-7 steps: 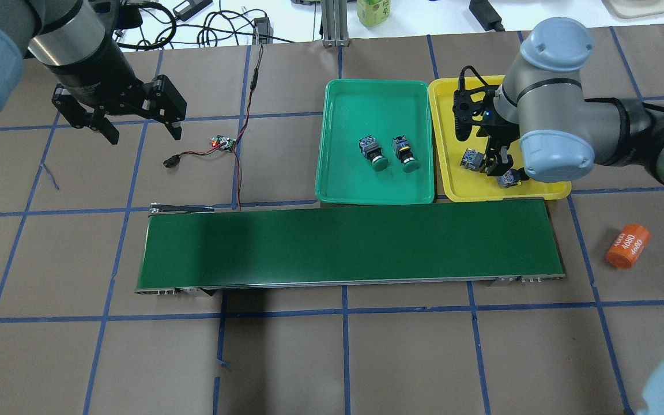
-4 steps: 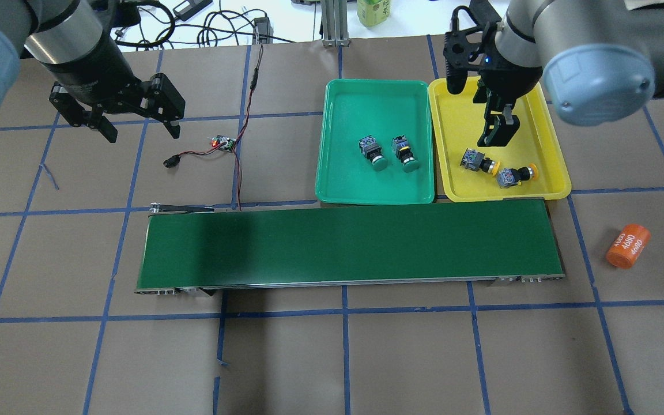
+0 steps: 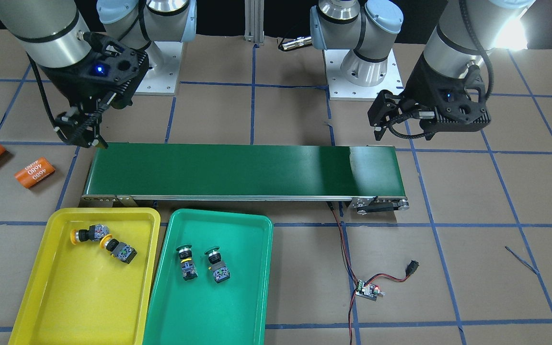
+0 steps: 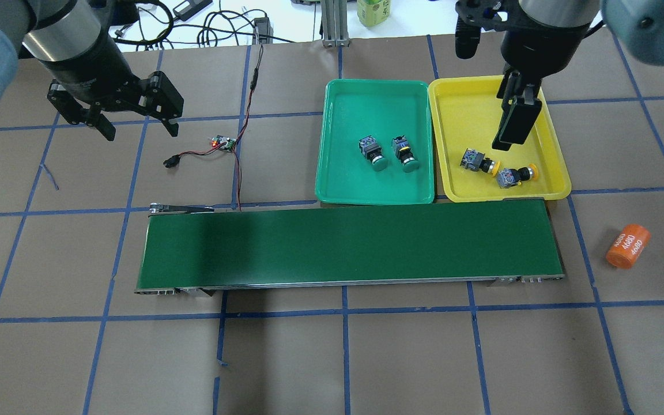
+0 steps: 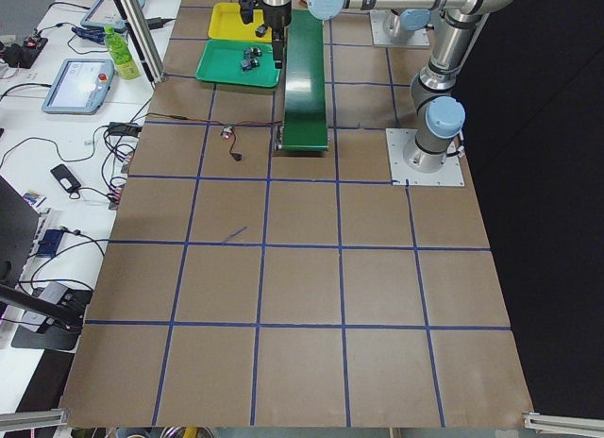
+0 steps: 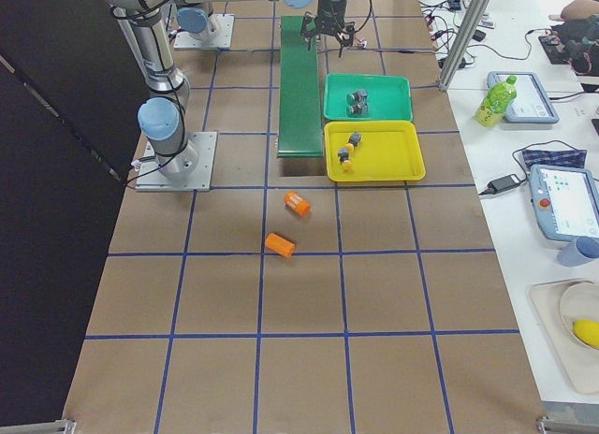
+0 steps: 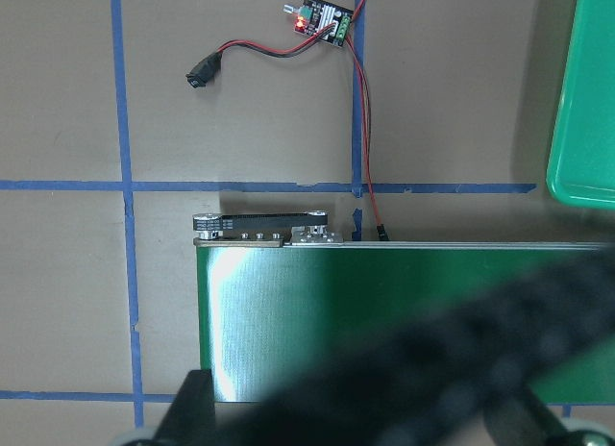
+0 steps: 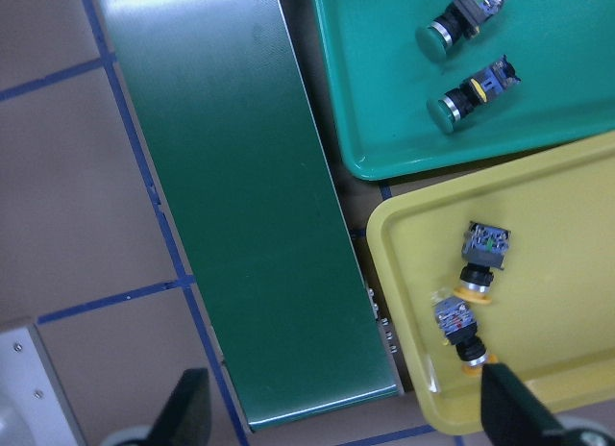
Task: Sort buttons by color to trays
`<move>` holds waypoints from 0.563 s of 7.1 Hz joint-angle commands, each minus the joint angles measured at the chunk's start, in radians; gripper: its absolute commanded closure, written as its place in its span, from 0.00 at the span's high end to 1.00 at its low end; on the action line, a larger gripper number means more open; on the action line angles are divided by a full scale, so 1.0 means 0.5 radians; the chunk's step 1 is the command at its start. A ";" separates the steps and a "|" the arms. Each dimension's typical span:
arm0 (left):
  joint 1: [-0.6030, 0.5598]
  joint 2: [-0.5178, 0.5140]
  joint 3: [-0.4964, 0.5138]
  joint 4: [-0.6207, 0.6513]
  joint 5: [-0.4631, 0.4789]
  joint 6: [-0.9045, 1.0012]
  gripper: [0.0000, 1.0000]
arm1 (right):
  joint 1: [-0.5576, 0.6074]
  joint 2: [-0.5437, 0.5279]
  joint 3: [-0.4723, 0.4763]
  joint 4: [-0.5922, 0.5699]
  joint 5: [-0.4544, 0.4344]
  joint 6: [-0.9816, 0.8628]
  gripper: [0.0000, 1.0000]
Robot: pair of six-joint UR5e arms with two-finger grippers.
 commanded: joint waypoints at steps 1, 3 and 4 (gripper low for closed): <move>-0.003 0.003 -0.002 0.000 0.011 0.012 1.00 | -0.023 -0.039 0.003 0.022 0.021 1.070 1.00; -0.006 0.015 -0.032 0.000 0.012 0.009 1.00 | -0.014 -0.069 0.009 0.031 0.028 1.851 1.00; -0.003 0.003 -0.008 0.000 0.009 0.009 1.00 | -0.017 -0.070 0.006 0.031 0.018 2.210 1.00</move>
